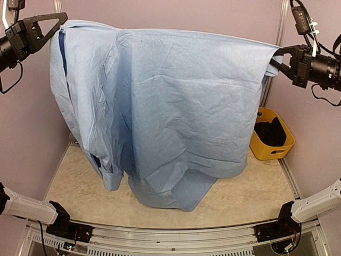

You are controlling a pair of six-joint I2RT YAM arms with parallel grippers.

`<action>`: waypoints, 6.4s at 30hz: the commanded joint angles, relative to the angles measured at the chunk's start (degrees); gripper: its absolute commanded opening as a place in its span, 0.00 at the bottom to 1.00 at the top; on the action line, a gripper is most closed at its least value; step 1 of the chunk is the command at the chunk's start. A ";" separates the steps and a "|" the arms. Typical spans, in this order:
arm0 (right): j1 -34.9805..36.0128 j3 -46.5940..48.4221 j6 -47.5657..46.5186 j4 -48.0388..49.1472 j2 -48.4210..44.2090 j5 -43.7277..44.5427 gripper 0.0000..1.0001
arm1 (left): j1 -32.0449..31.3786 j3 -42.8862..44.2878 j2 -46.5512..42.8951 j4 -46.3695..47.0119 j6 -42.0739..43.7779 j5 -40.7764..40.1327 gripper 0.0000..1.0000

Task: Fold and stack the long sleeve shirts
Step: Flatten out the crumpled shirt at the center of the board.

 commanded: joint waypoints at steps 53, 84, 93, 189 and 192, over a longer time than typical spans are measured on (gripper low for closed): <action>-37.55 12.20 -10.08 19.29 73.22 23.05 0.29 | 17.51 3.98 72.51 26.57 -7.13 -27.52 0.22; -30.61 -53.97 5.57 43.11 37.58 -13.34 0.59 | 4.96 -66.26 27.56 43.75 -17.24 -9.61 0.75; -33.13 -55.43 8.16 41.72 42.61 -10.52 0.58 | 4.92 -65.78 39.07 52.30 -21.03 -0.96 0.70; 8.83 -78.28 19.25 57.03 24.35 -28.00 0.02 | 8.09 -76.00 26.44 65.00 -19.30 -6.11 0.62; 8.79 -75.40 22.04 56.99 21.78 -32.06 0.00 | 6.70 -83.83 20.58 74.70 -19.06 -4.68 0.65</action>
